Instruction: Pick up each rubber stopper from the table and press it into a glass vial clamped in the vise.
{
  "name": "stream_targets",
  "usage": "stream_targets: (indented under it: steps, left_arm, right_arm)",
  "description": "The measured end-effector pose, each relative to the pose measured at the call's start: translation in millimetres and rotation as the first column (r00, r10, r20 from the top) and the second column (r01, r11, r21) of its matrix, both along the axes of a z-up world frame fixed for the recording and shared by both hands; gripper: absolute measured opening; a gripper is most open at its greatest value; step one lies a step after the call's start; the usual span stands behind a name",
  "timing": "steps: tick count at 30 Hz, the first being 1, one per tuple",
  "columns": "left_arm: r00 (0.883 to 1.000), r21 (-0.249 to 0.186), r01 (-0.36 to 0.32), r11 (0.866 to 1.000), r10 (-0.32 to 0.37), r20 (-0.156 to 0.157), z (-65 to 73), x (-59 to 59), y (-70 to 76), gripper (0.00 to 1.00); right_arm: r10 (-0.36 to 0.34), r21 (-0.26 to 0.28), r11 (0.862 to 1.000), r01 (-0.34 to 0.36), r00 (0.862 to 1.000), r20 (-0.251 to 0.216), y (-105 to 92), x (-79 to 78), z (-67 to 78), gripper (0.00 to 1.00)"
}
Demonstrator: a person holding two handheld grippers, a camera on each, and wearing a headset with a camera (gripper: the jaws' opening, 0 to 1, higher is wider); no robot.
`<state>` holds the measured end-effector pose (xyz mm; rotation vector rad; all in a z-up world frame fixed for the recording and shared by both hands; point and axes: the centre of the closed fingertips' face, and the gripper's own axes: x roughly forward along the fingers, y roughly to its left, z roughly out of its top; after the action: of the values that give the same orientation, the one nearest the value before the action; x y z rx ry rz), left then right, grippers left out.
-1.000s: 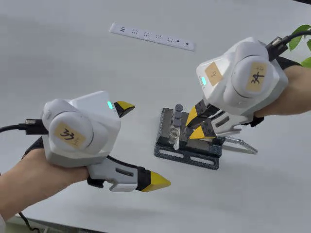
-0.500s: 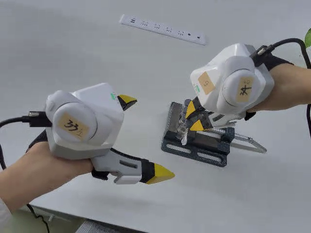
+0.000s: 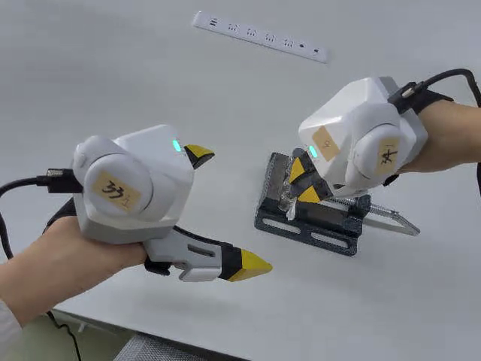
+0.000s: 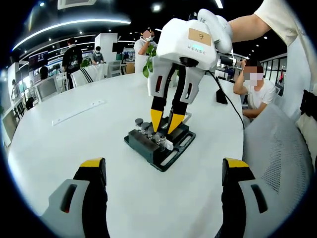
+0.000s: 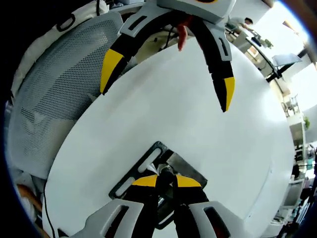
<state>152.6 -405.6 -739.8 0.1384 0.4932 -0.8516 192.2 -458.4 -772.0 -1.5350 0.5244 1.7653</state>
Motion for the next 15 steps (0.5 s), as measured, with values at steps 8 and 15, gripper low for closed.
stream_targets:
  steps: [8,15]
  left_arm:
    - [1.0,-0.006,-0.001,1.0,0.0,-0.01,-2.5,-0.9,-1.9,0.96]
    - [1.0,-0.013,-0.001,1.0,0.0,-0.012,-1.8,-0.1,-3.2,0.96]
  right_arm:
    - [0.032,0.008,0.999,-0.032,0.999,-0.017,2.1,-5.5,2.0,0.06]
    - [0.044,0.0,0.999,-0.044,0.999,-0.004,1.4,-3.9,2.6,0.06]
